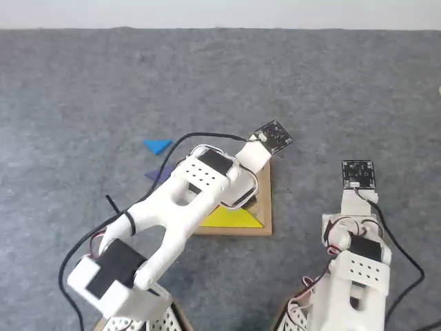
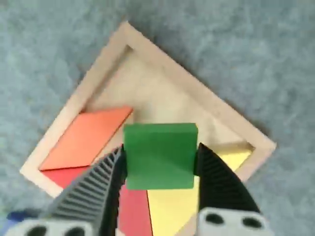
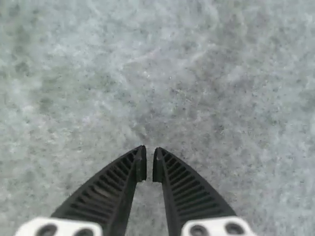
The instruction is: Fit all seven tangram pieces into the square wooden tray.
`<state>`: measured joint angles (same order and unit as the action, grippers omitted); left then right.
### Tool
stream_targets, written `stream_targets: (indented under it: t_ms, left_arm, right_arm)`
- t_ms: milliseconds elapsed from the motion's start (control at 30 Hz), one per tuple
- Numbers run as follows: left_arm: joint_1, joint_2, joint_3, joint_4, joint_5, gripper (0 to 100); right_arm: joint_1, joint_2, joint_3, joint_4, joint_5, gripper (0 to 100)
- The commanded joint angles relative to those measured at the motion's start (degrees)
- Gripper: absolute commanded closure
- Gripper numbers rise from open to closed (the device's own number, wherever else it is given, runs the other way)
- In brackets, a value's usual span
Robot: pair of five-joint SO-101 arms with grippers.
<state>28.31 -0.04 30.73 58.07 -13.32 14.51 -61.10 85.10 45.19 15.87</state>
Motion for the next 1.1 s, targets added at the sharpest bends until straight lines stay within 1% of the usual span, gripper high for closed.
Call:
stream_targets:
  t_ms: [0, 67, 233, 500, 800, 833, 933, 1000, 1067]
  left_arm:
    - [0.35, -3.34, -0.31, -2.2, 1.93, 82]
    - [0.35, -3.34, -0.31, -3.25, 2.99, 82]
    - [0.35, -3.34, -0.22, -3.52, 2.99, 82]
    - [0.35, -3.34, -0.22, -3.43, 3.08, 72]
    - [-0.18, -3.34, -0.13, -3.6, 3.43, 72]
    - [-0.53, -2.99, -0.22, -3.96, 4.22, 72]
    - [-4.57, 0.09, -0.31, -7.82, 4.92, 72]
    - [-6.86, 3.52, -0.66, -9.49, 4.57, 72]
    - [-7.65, 6.51, -0.75, -10.2, 3.34, 72]
  right_arm:
    - [0.75, -1.45, -2.81, -1.1, -0.7, 95.0]
    - [0.75, -1.45, -2.81, -1.1, -0.7, 95.0]
    - [0.75, -1.45, -2.81, -1.1, -0.53, 95.0]
    - [0.75, -1.45, -2.81, -1.1, -0.53, 95.0]
    - [0.75, -1.45, -2.81, -1.1, -0.53, 95.0]
    - [0.75, -1.45, -2.73, -1.1, -0.53, 95.0]
    - [0.66, -1.45, -2.73, -1.01, -0.53, 95.0]
    - [0.66, -1.45, -2.73, -1.01, -0.53, 95.0]
    - [0.57, -1.45, -2.73, -1.01, -0.53, 95.0]
